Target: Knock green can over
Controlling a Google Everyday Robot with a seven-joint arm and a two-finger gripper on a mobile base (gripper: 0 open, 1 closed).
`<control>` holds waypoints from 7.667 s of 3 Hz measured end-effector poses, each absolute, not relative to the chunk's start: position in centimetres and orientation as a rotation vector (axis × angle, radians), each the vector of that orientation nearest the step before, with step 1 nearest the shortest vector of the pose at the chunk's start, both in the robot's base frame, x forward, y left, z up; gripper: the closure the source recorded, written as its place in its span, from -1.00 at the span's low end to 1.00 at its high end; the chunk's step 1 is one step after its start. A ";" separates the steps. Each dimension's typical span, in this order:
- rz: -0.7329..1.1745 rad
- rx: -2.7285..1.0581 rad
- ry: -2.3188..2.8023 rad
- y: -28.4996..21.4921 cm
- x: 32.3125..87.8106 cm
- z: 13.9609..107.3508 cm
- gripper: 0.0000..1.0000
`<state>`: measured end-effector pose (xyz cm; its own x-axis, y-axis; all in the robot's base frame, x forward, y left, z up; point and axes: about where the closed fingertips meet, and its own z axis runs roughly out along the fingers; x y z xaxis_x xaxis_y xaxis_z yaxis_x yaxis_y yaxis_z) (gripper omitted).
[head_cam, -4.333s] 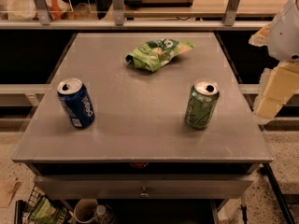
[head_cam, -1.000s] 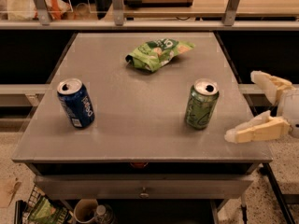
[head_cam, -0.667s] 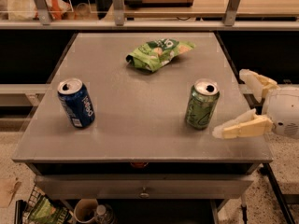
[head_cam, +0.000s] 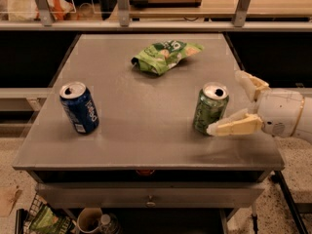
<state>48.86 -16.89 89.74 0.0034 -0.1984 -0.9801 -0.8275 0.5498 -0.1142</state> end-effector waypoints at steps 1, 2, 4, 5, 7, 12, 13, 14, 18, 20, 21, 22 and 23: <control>0.650 -0.909 1.510 -16.1 49.7 88.9 -1.00; 0.688 -0.916 1.499 -15.1 49.4 88.3 -1.00; 0.746 -0.957 1.461 -13.6 48.7 88.0 -0.19; 0.767 -0.967 1.436 -13.1 48.5 88.2 0.27; 0.765 -0.951 1.451 -11.3 48.7 94.6 1.00; 0.148 -1.129 0.980 -10.4 47.6 98.6 1.00; -0.010 -1.281 0.890 -10.0 47.6 98.3 1.00; -0.013 -1.289 0.887 -9.8 47.6 98.2 1.00; -0.737 -1.604 0.221 -8.5 44.4 99.5 1.00; -0.964 -1.651 0.073 -8.3 44.0 99.8 1.00; -1.030 -1.678 0.022 -8.0 43.9 99.9 1.00; -1.209 -1.751 -0.128 -7.8 43.6 99.6 1.00; -1.459 -1.833 -0.353 -7.7 43.2 99.4 1.00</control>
Offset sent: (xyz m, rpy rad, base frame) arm 0.0005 0.0245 -0.0233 0.0644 0.0286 0.0721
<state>43.21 -7.71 99.36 0.3114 -0.2319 0.9215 0.6272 -0.6783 -0.3827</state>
